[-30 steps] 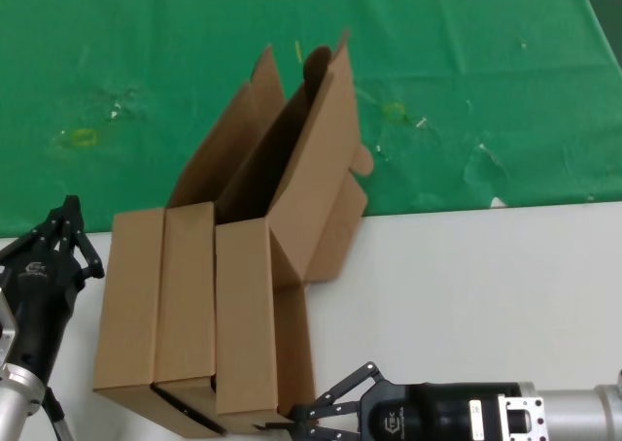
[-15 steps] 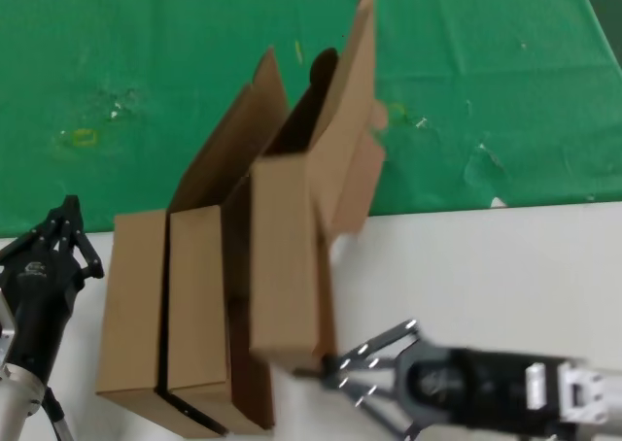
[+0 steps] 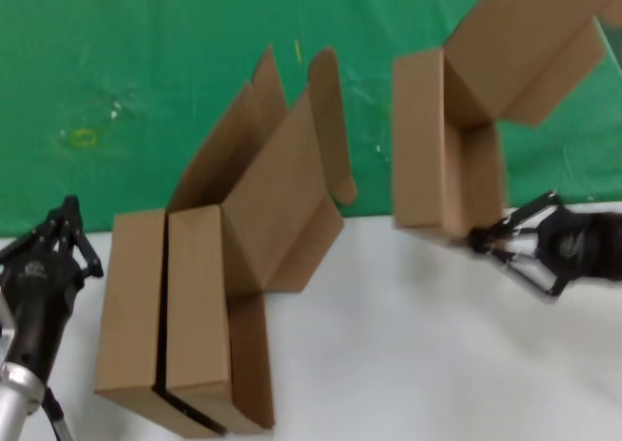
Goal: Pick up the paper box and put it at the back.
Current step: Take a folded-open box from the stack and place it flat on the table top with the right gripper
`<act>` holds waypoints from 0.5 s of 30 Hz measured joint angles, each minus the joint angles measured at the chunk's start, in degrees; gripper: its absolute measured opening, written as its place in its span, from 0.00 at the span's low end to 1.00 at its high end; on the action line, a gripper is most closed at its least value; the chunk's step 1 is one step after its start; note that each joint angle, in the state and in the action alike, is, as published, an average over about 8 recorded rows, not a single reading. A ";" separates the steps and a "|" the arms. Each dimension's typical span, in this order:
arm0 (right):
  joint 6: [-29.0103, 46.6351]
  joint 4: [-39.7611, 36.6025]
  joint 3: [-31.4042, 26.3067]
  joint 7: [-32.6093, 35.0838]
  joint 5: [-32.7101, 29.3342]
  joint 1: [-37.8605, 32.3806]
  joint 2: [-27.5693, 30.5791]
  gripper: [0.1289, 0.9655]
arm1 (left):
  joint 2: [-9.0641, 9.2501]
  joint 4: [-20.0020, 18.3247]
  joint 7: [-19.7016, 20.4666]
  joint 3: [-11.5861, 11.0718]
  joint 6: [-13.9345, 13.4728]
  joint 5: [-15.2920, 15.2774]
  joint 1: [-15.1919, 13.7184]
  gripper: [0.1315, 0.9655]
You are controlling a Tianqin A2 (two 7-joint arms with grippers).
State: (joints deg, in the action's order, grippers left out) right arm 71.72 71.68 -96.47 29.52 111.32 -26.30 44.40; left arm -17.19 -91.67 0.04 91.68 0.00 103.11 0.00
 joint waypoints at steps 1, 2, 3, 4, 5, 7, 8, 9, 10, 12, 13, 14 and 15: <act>-0.10 -1.47 -1.07 0.02 -2.57 -2.70 0.57 0.02 | 0.00 0.00 0.00 0.00 0.00 0.00 0.00 0.02; -0.15 -2.85 -2.15 -0.07 -5.28 -5.42 0.91 0.02 | 0.00 0.00 0.00 0.00 0.00 0.00 0.00 0.02; -0.15 -4.26 -3.29 -0.32 -8.16 -8.32 1.07 0.02 | 0.00 0.00 0.00 0.00 0.00 0.00 0.00 0.02; -0.11 -5.62 -4.45 -0.70 -11.08 -11.26 1.03 0.02 | 0.00 0.00 0.00 0.00 0.00 -0.01 0.00 0.02; -0.04 -6.97 -5.64 -1.21 -14.04 -14.24 0.79 0.02 | 0.00 0.00 0.00 0.00 0.00 -0.01 0.00 0.02; 0.26 -9.70 -8.11 -2.55 -20.01 -20.21 -0.36 0.02 | 0.00 0.00 0.00 0.00 0.00 -0.01 0.00 0.02; 0.47 -11.11 -9.36 -3.25 -22.87 -23.07 -1.18 0.02 | 0.00 0.00 0.00 0.00 0.00 -0.01 0.00 0.02; 0.70 -12.66 -10.68 -3.89 -25.70 -25.91 -2.14 0.02 | 0.00 0.00 0.00 0.00 0.00 -0.01 0.00 0.02; 0.93 -14.43 -12.17 -4.48 -28.61 -28.80 -3.25 0.02 | 0.00 0.00 0.00 0.00 0.00 -0.01 0.00 0.02; 1.24 -18.34 -15.40 -5.45 -34.11 -34.38 -5.70 0.02 | 0.00 0.00 0.00 0.00 0.00 -0.01 0.00 0.02; 1.29 -20.50 -17.20 -5.91 -36.78 -37.05 -7.00 0.02 | 0.00 0.00 0.00 0.00 0.00 -0.01 0.00 0.02; 1.23 -22.74 -19.04 -6.36 -39.31 -39.56 -8.31 0.02 | 0.00 0.00 -0.01 0.00 0.00 -0.01 0.00 0.02; 1.02 -25.17 -20.98 -6.86 -41.86 -42.07 -9.73 0.02 | 0.00 0.00 -0.01 0.00 0.00 -0.01 0.00 0.02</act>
State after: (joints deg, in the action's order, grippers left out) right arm 72.74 46.51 -117.45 22.65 69.46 -68.37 34.68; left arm -17.19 -91.67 0.03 91.68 0.00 103.10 0.00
